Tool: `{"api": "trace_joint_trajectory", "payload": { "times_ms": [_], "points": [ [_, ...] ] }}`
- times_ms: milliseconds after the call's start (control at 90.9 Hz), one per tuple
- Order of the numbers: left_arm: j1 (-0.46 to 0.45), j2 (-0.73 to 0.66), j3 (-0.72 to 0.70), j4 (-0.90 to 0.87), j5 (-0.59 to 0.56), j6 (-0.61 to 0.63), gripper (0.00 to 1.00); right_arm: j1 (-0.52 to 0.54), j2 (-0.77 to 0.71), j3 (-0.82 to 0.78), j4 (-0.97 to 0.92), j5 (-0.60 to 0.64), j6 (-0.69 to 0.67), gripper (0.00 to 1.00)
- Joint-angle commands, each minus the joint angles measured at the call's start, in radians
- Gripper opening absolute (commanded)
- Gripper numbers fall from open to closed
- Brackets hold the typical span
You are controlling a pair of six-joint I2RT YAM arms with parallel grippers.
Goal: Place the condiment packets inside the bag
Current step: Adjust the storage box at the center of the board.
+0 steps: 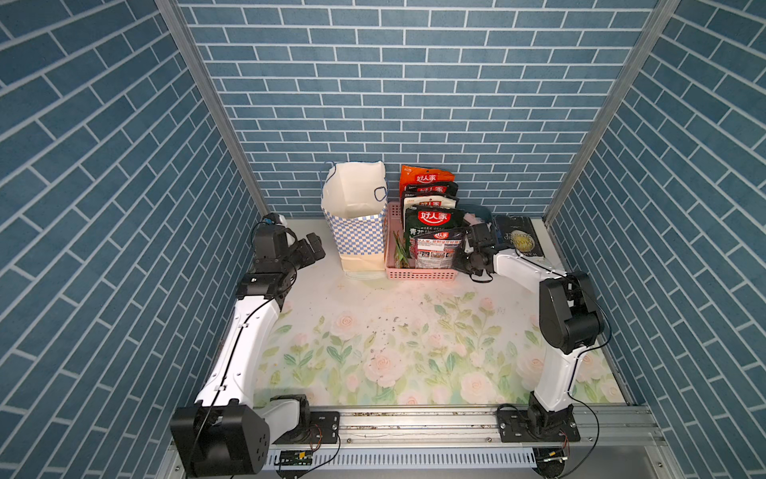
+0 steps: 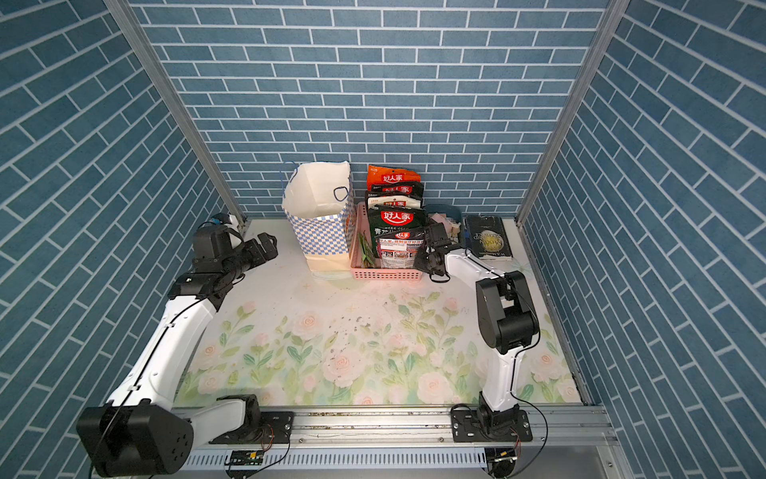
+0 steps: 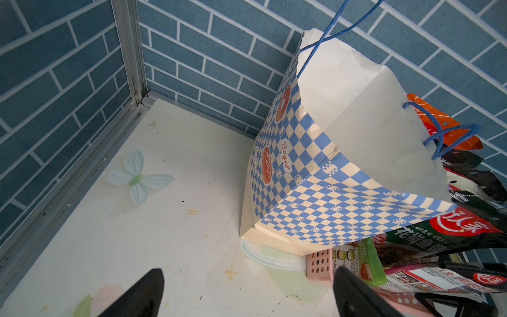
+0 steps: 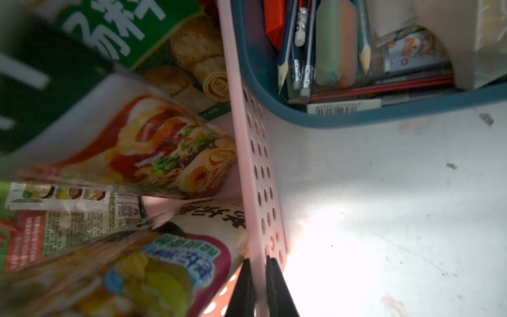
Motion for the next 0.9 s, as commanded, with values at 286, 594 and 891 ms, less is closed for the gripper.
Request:
{"api": "trace_joint_trajectory", "payload": {
  "times_ms": [286, 594, 891],
  "points": [
    [-0.004, -0.028, 0.004, 0.015, -0.026, 0.001, 1.00, -0.043, -0.193, -0.127, -0.281, 0.031, -0.522, 0.00],
    [-0.004, -0.023, 0.019, 0.007, -0.018, -0.005, 1.00, -0.183, -0.163, -0.080, -0.309, 0.220, -0.411, 0.10],
    [-0.004, -0.003, 0.035, 0.000, -0.008, -0.014, 1.00, -0.198, -0.120, 0.024, -0.212, 0.235, -0.369, 0.00]
  ]
}}
